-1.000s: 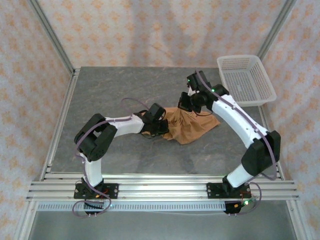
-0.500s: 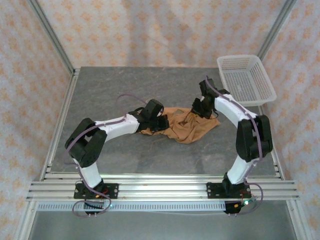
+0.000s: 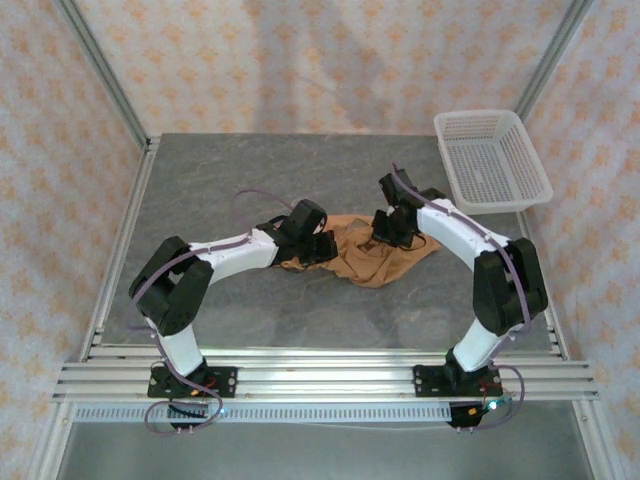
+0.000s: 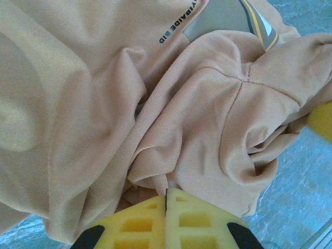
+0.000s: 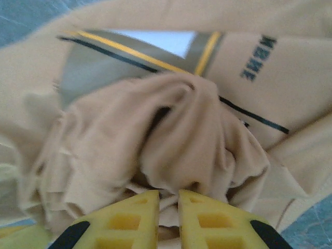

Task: Fold the inside-out t-shirt

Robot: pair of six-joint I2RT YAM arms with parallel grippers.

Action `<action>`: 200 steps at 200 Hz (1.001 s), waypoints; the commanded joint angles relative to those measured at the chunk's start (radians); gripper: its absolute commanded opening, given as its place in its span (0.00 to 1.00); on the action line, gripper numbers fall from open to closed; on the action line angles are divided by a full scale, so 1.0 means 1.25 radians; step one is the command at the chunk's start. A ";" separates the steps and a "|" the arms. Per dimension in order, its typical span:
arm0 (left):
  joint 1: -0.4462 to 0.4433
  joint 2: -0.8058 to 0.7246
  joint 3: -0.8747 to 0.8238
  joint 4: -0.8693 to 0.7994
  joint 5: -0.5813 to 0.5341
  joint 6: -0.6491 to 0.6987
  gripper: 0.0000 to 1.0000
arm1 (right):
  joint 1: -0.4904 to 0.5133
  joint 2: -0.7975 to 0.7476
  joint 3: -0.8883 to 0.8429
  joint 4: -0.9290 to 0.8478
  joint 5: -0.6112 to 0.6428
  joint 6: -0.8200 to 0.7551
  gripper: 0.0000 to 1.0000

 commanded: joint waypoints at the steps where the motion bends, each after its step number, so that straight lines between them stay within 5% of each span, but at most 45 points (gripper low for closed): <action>1: 0.006 -0.007 0.015 -0.009 -0.004 0.002 0.00 | -0.002 0.015 -0.014 0.008 0.000 0.000 0.16; 52: 0.006 -0.002 0.018 -0.024 -0.010 0.005 0.00 | -0.002 0.103 0.035 0.033 -0.002 -0.002 0.37; 68: 0.013 0.005 0.029 -0.061 -0.025 0.017 0.00 | -0.004 0.125 0.059 0.022 0.006 -0.013 0.33; 94: 0.049 0.013 0.017 -0.069 -0.025 0.025 0.00 | -0.007 0.087 0.111 -0.042 0.004 -0.043 0.00; 154: 0.233 -0.035 -0.082 -0.116 -0.077 0.031 0.00 | -0.109 -0.216 0.102 -0.096 -0.056 -0.096 0.00; 183: 0.240 -0.053 -0.097 -0.108 -0.075 0.027 0.00 | -0.142 -0.345 -0.047 0.030 -0.052 -0.050 0.00; 200: 0.226 -0.054 -0.095 -0.103 -0.072 0.024 0.00 | -0.143 -0.384 -0.175 0.131 -0.049 0.013 0.11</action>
